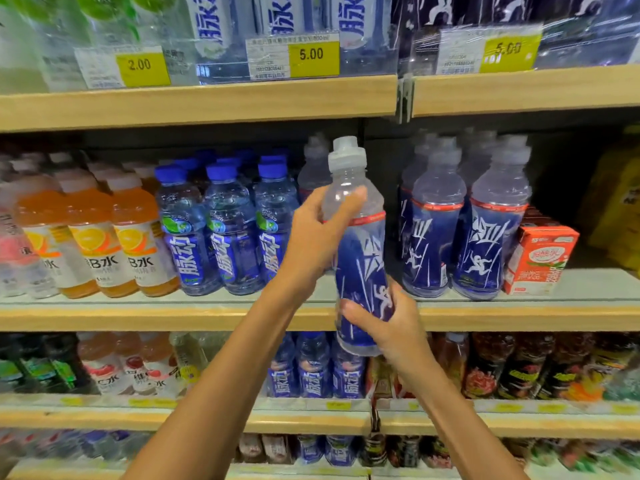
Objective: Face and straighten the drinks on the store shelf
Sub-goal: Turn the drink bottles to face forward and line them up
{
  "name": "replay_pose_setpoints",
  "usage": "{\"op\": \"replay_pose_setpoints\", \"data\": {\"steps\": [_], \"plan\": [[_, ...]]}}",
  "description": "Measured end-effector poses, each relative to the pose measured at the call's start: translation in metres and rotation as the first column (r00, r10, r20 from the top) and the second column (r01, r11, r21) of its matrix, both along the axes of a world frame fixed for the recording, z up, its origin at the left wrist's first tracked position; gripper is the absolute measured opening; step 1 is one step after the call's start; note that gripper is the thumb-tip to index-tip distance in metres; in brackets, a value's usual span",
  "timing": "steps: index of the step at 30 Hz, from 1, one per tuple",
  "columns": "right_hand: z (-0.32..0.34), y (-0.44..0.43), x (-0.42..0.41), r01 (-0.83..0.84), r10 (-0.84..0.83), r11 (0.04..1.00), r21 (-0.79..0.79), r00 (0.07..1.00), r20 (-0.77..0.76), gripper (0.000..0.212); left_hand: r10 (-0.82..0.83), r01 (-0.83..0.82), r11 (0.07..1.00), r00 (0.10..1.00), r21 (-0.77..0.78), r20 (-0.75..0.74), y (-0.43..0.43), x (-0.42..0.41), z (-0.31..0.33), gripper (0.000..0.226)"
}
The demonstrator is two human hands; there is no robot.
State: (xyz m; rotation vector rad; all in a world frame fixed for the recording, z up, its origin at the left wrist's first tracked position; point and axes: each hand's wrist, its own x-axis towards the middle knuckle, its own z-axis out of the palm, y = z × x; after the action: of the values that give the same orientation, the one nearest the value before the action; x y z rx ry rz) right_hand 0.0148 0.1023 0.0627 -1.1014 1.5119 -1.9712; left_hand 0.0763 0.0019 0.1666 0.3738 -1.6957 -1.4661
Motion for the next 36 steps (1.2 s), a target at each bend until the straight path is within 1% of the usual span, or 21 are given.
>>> {"op": "replay_pose_setpoints", "data": {"steps": [2, 5, 8, 9, 11, 12, 13, 15, 16, 18, 20, 21, 23, 24, 26, 28, 30, 31, 33, 34, 36], "plan": [[-0.003, -0.009, 0.010, 0.153, -0.156, 0.987, -0.044, 0.984, -0.090, 0.048, 0.096, -0.097, 0.995, 0.994, -0.005, -0.047, 0.003, -0.002, -0.001, 0.033], [-0.007, -0.021, 0.023, 0.329, -0.331, 0.943, -0.043, 0.928, -0.172, 0.062, 0.126, -0.109, 0.987, 0.982, 0.121, -0.143, 0.002, -0.006, 0.001, 0.024], [-0.009, -0.026, 0.026, 0.358, -0.355, 0.933, -0.030, 0.906, -0.231, 0.069, 0.131, -0.100, 0.978, 0.976, 0.181, -0.171, -0.004, -0.008, 0.004, 0.011], [-0.009, -0.026, 0.024, 0.306, -0.306, 0.951, -0.036, 0.924, -0.227, 0.067, 0.111, -0.076, 0.979, 0.978, 0.189, -0.176, -0.007, -0.009, 0.005, 0.009], [-0.006, -0.023, 0.014, 0.125, -0.127, 0.992, -0.026, 0.978, -0.165, 0.063, 0.028, 0.015, 0.967, 0.986, 0.252, -0.164, -0.017, -0.008, 0.007, 0.010], [-0.003, -0.021, 0.008, 0.017, -0.018, 1.000, -0.017, 0.996, -0.091, 0.063, -0.056, 0.103, 0.946, 0.986, 0.309, -0.157, -0.022, -0.006, 0.009, 0.009], [-0.001, -0.019, 0.003, -0.097, 0.097, 0.995, -0.014, 0.995, 0.020, 0.067, -0.167, 0.214, 0.910, 0.973, 0.356, -0.159, -0.028, -0.005, 0.010, 0.015], [0.000, -0.017, -0.005, -0.338, 0.333, 0.941, -0.029, 0.906, 0.260, 0.087, -0.395, 0.443, 0.805, 0.896, 0.394, -0.202, -0.039, -0.004, 0.011, 0.024], [-0.001, -0.017, -0.006, -0.460, 0.454, 0.886, -0.063, 0.830, 0.323, 0.091, -0.479, 0.538, 0.749, 0.843, 0.388, -0.245, -0.042, -0.004, 0.011, 0.025], [-0.002, -0.020, -0.003, -0.646, 0.654, 0.748, -0.153, 0.677, 0.338, 0.083, -0.612, 0.706, 0.612, 0.708, 0.356, -0.353, -0.045, -0.006, 0.010, 0.040], [-0.001, -0.023, -0.001, -0.724, 0.740, 0.660, -0.199, 0.580, 0.341, 0.078, -0.698, 0.821, 0.468, 0.571, 0.327, -0.433, -0.046, -0.009, 0.009, 0.052], [0.001, -0.024, -0.001, -0.738, 0.754, 0.644, -0.203, 0.566, 0.333, 0.077, -0.718, 0.853, 0.418, 0.521, 0.313, -0.462, -0.045, -0.011, 0.008, 0.053], [0.004, -0.023, -0.004, -0.741, 0.751, 0.649, -0.173, 0.587, 0.303, 0.074, -0.723, 0.875, 0.363, 0.481, 0.320, -0.496, -0.044, -0.014, 0.005, 0.054], [0.004, -0.022, -0.006, -0.719, 0.722, 0.681, -0.142, 0.625, 0.296, 0.074, -0.709, 0.873, 0.353, 0.484, 0.336, -0.514, -0.043, -0.015, 0.004, 0.057], [0.007, -0.016, -0.008, -0.612, 0.598, 0.789, -0.056, 0.743, 0.299, 0.084, -0.656, 0.839, 0.397, 0.543, 0.373, -0.524, -0.043, -0.017, 0.003, 0.058], [0.012, -0.010, -0.009, -0.459, 0.440, 0.888, 0.032, 0.868, 0.232, 0.083, -0.580, 0.713, 0.578, 0.701, 0.397, -0.415, -0.038, -0.018, 0.007, 0.050], [0.017, -0.006, -0.009, -0.292, 0.280, 0.954, 0.073, 0.950, 0.137, 0.069, -0.419, 0.475, 0.795, 0.880, 0.378, -0.226, -0.033, -0.020, 0.009, 0.054], [0.020, -0.004, -0.009, -0.215, 0.207, 0.973, 0.082, 0.973, 0.100, 0.061, -0.303, 0.342, 0.869, 0.939, 0.357, -0.163, -0.031, -0.021, 0.009, 0.049], [0.023, -0.002, -0.009, -0.086, 0.086, 0.993, 0.082, 0.996, 0.013, 0.048, -0.046, 0.075, 0.962, 0.992, 0.261, -0.115, -0.027, -0.020, 0.008, 0.036], [0.023, -0.003, -0.008, -0.038, 0.039, 0.997, 0.071, 0.999, -0.022, 0.043, 0.053, -0.030, 0.981, 0.992, 0.190, -0.116, -0.024, -0.021, 0.006, 0.038], [0.021, -0.004, -0.006, 0.056, -0.053, 0.998, 0.034, 0.996, -0.077, 0.038, 0.131, -0.116, 0.987, 0.982, 0.107, -0.137, -0.016, -0.023, 0.005, 0.039]]}}
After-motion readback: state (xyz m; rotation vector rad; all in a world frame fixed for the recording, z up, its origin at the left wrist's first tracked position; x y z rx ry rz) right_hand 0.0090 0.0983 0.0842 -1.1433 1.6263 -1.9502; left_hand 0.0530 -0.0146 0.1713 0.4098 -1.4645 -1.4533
